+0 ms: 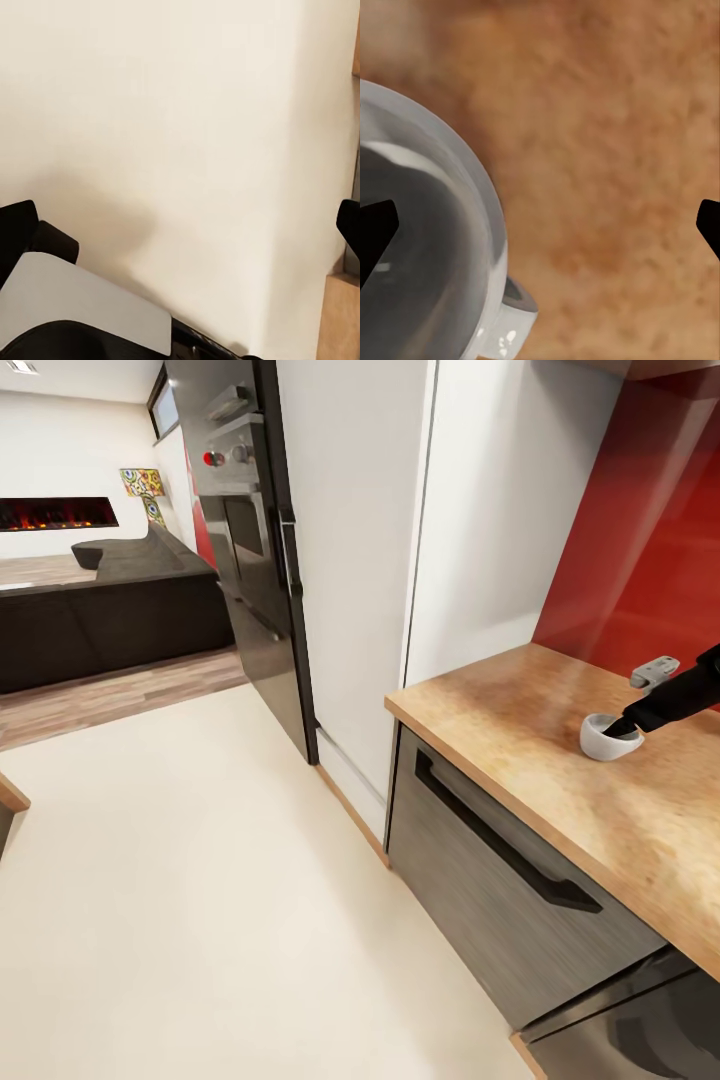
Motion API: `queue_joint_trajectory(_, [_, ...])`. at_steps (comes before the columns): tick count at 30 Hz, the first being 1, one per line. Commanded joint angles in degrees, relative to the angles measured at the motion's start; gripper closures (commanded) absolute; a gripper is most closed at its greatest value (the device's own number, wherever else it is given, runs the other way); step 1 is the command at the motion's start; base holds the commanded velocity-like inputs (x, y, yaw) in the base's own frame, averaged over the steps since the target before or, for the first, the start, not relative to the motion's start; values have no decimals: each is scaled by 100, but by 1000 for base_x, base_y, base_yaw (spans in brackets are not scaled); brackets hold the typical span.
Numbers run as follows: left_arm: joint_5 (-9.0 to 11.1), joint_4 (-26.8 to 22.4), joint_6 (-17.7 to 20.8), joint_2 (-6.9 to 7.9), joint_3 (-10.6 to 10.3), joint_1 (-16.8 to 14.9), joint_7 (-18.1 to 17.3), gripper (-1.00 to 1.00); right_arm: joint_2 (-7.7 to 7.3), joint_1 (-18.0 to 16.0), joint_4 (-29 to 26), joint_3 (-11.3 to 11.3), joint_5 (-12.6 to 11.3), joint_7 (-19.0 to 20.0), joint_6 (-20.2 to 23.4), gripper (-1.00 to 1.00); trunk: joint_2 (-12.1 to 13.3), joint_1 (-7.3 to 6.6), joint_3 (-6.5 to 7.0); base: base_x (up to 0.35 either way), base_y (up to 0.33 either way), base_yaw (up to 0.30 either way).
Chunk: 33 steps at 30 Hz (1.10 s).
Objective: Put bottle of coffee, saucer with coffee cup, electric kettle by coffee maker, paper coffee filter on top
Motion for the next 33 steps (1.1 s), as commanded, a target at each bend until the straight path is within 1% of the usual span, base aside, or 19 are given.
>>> queue_joint_trajectory(1, [13,-3,-19,3,-12,2,-6,-100,-4,-7,-8,19,38,44,33,-100,-2,0,-4,0,0,0])
queue_joint_trajectory(8, [13,-5,-18,2,-12,2,-6,-100,-4,-5,-8,19,38,44,33,-100,-2,0,-4,0,0,0])
queue_joint_trajectory(11, [13,-6,-18,2,-12,2,-6,-100,-4,-4,-8,19,38,44,33,-100,-122,66,-58,0,0,0])
queue_joint_trajectory(17, [13,-6,-18,2,-12,1,-6,-100,-4,-6,-8,19,38,44,33,-100,-122,66,-58,0,0,0])
queue_joint_trajectory(18, [13,-6,-18,2,-12,2,-6,-100,-4,-5,-8,19,38,44,33,100,-122,66,-58,0,0,0])
queue_joint_trajectory(33, [13,-6,-18,4,-6,2,-6,-100,-1,-5,-8,19,38,44,33,100,-122,66,-58,0,0,0])
